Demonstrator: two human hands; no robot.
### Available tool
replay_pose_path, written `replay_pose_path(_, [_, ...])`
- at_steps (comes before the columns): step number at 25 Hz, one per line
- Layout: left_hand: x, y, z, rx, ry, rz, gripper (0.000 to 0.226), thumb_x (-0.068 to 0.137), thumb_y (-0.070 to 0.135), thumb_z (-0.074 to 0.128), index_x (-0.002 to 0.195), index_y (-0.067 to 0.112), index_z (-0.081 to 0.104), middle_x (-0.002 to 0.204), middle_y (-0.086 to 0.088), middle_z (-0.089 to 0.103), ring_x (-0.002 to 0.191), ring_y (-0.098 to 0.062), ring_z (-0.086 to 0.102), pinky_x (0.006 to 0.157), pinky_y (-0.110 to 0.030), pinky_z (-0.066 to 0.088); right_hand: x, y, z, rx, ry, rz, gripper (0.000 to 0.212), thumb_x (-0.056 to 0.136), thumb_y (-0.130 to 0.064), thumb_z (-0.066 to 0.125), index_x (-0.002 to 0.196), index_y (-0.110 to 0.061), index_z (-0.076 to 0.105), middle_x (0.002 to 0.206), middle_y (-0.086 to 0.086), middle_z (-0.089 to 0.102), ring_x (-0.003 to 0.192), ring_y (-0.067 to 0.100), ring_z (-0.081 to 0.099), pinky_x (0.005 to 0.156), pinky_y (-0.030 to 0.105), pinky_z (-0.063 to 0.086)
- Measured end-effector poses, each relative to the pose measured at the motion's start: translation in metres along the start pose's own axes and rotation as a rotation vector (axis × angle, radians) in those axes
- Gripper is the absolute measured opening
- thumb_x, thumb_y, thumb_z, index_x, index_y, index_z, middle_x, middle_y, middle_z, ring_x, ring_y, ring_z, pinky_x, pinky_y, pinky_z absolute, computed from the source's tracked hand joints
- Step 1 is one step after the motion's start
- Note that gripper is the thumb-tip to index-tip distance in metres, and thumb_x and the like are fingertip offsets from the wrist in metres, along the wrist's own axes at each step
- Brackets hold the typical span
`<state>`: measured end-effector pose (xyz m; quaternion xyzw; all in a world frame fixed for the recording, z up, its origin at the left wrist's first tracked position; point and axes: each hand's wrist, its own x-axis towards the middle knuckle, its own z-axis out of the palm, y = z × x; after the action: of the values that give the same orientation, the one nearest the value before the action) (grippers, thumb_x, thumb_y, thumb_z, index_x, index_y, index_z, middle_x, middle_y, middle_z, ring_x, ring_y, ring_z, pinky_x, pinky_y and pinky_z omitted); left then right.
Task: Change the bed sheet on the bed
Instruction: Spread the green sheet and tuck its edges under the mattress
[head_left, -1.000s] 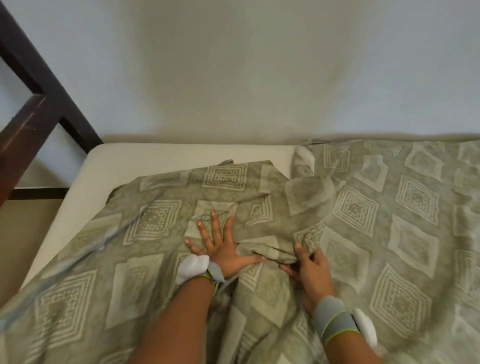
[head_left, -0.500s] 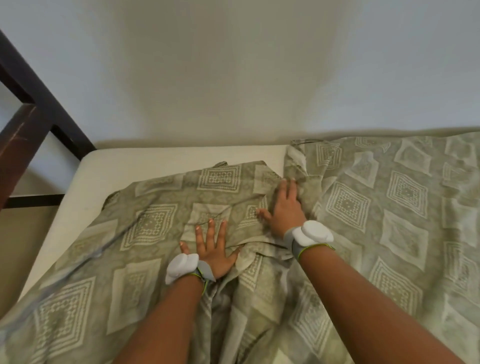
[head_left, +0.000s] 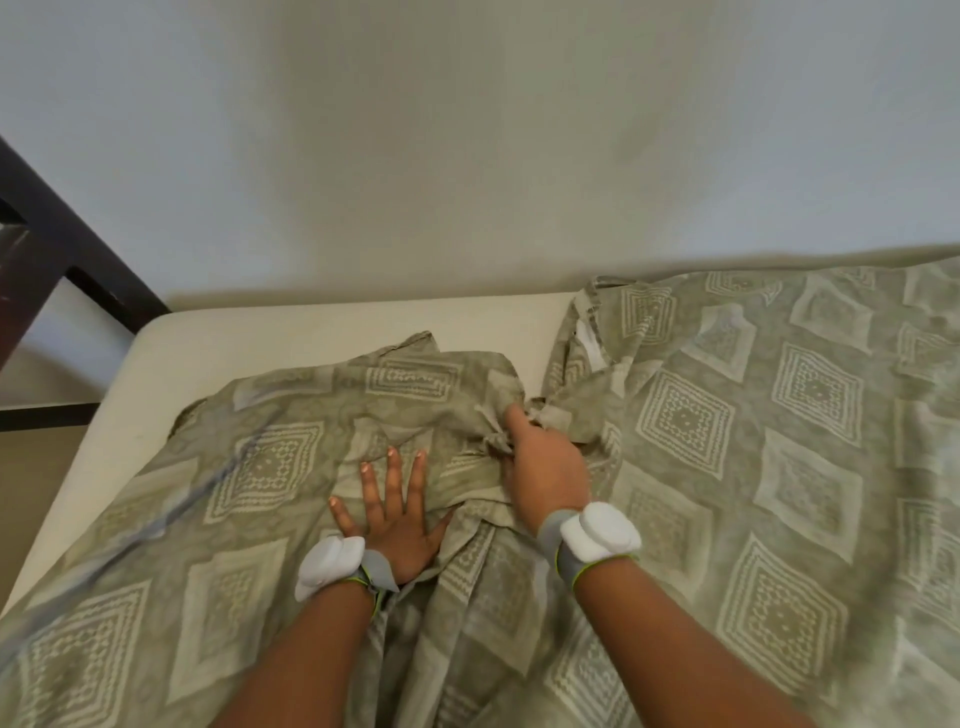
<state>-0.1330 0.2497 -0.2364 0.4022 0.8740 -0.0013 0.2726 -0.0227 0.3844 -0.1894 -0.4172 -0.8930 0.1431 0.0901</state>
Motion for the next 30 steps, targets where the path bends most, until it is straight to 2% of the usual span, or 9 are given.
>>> replay_pose_path(6, [-0.045,0.015,-0.036,-0.447,0.082,0.083,0.090,0.073,0.076,0.027,0.143,0.019,0.032,0.146,-0.002,0.036,0.143,-0.025,0.024,0.118,-0.045,0.009,-0.055,-0.064,-0.017,0.292,-0.021,-0.292,0.026,0.074,-0.018,0.057,0.096,-0.020,0.044,0.095,0.004,0.045,0.087,0.025,0.039,0.081,0.044,0.043])
replay_pose_path(10, [-0.052,0.010,-0.085,-0.879,0.355,-0.004,0.042,0.076,0.021,0.060,0.116,0.009,0.058,0.096,-0.010,0.064,0.097,-0.034,0.062,0.078,-0.034,0.052,-0.032,-0.090,-0.063,0.687,-0.197,-0.346,0.027,0.079,-0.019,0.057,0.105,-0.019,0.047,0.102,0.001,0.046,0.093,0.018,0.045,0.081,0.034,0.043])
replay_pose_path(13, [-0.038,0.000,-0.135,-0.721,0.530,-0.003,0.045,0.080,0.044,0.044,0.117,0.026,0.062,0.109,-0.008,0.068,0.098,-0.038,0.062,0.079,-0.039,0.052,0.015,-0.080,-0.074,0.812,-0.098,-0.038,0.054,0.084,-0.033,0.054,0.134,-0.030,0.033,0.122,0.007,0.047,0.112,0.021,0.050,0.092,0.039,0.047])
replay_pose_path(16, [-0.051,-0.015,-0.169,-0.571,0.643,0.250,0.047,0.085,0.045,0.046,0.129,0.030,0.056,0.123,-0.001,0.064,0.108,-0.029,0.061,0.081,-0.025,0.042,0.068,-0.069,-0.070,0.631,-0.207,0.078,0.086,0.084,-0.018,0.060,0.150,-0.031,0.007,0.098,0.020,0.061,0.087,0.034,0.062,0.079,0.044,0.051])
replay_pose_path(19, [-0.055,-0.046,-0.184,-0.395,0.612,0.268,0.057,0.081,0.056,0.036,0.128,0.033,0.056,0.121,0.000,0.066,0.105,-0.026,0.062,0.085,-0.028,0.047,0.103,-0.081,-0.070,0.183,-0.458,0.061,0.040,0.087,-0.010,0.056,0.125,-0.017,0.047,0.104,0.020,0.066,0.094,0.037,0.066,0.072,0.036,0.046])
replay_pose_path(21, [-0.034,-0.073,-0.200,-0.248,0.463,0.026,0.054,0.086,0.049,0.030,0.122,0.024,0.061,0.117,-0.009,0.066,0.104,-0.032,0.062,0.089,-0.037,0.049,0.120,-0.092,-0.075,0.179,-0.263,0.097,0.018,0.087,-0.009,0.050,0.105,-0.014,0.054,0.104,0.020,0.066,0.099,0.037,0.063,0.075,0.035,0.045])
replay_pose_path(24, [0.006,-0.089,-0.247,-0.799,0.440,-0.286,0.042,0.095,0.029,0.034,0.115,0.003,0.059,0.113,-0.024,0.063,0.099,-0.038,0.063,0.082,-0.044,0.052,0.146,-0.110,-0.077,0.408,-0.030,0.076,0.013,0.090,-0.016,0.049,0.102,-0.019,0.050,0.099,0.016,0.064,0.096,0.038,0.060,0.083,0.044,0.047])
replay_pose_path(27, [0.059,-0.085,-0.283,-1.543,0.556,-0.255,0.033,0.095,0.011,0.034,0.118,0.008,0.058,0.107,-0.020,0.065,0.084,-0.032,0.068,0.068,-0.044,0.060,0.165,-0.117,-0.068,0.458,-0.125,0.033,0.036,0.086,-0.030,0.057,0.114,-0.040,0.037,0.114,0.005,0.062,0.112,0.036,0.055,0.098,0.061,0.038])
replay_pose_path(30, [0.097,-0.104,-0.272,-1.058,0.929,-0.365,0.047,0.094,0.021,0.038,0.140,0.015,0.044,0.140,-0.016,0.049,0.127,-0.039,0.045,0.104,-0.049,0.039,0.171,-0.108,-0.052,0.351,-0.242,-0.031,0.081,0.083,-0.026,0.062,0.138,-0.055,0.010,0.141,0.004,0.047,0.133,0.036,0.036,0.105,0.068,0.022])
